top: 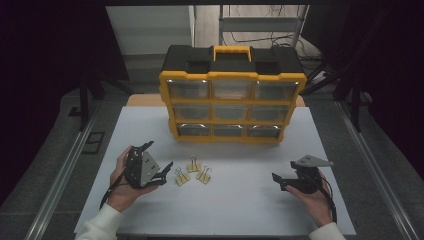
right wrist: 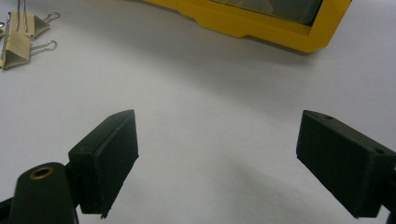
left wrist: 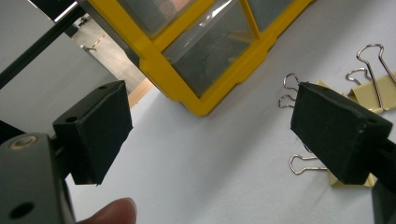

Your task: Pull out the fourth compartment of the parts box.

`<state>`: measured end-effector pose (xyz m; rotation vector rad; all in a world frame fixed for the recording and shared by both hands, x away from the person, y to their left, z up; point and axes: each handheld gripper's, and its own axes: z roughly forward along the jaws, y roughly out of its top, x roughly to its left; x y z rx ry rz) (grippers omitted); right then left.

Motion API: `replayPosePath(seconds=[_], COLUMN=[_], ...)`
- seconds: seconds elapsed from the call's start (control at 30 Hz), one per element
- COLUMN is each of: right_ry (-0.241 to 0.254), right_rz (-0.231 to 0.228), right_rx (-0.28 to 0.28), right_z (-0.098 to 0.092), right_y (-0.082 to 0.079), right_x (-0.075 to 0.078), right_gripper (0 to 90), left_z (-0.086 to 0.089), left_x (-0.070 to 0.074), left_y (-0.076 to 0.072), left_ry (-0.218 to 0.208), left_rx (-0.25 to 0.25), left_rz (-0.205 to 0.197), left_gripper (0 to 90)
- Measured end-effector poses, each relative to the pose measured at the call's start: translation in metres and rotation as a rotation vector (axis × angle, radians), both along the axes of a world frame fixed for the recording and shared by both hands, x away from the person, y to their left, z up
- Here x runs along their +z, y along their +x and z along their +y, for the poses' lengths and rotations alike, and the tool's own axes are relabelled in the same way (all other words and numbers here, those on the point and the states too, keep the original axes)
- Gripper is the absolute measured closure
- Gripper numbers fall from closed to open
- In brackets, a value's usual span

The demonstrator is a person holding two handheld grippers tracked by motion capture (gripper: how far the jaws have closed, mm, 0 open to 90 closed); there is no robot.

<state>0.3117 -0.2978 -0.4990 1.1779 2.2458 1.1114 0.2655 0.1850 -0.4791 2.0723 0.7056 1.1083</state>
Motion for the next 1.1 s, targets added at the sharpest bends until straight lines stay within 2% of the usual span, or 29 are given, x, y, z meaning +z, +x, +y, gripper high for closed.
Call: replayPosePath(seconds=[0.23,0.5,1.1], right_ry=[-0.001,-0.005,-0.009], right_rz=[-0.003,-0.003,0.0], right_rx=[-0.003,-0.002,0.003], right_z=[0.0,0.0,0.001], right_y=[-0.001,-0.001,-0.001], right_x=[0.001,0.001,0.0], right_gripper=[13.5,13.5,13.5], left_z=[-0.004,-0.013,-0.023], left_x=[0.002,0.004,0.008], left_y=[0.005,0.007,0.011], left_ry=[0.005,0.034,0.06], left_rx=[0.005,-0.019,-0.039], left_rz=[0.001,-0.013,-0.025], left_gripper=[12.5,12.6,13.1])
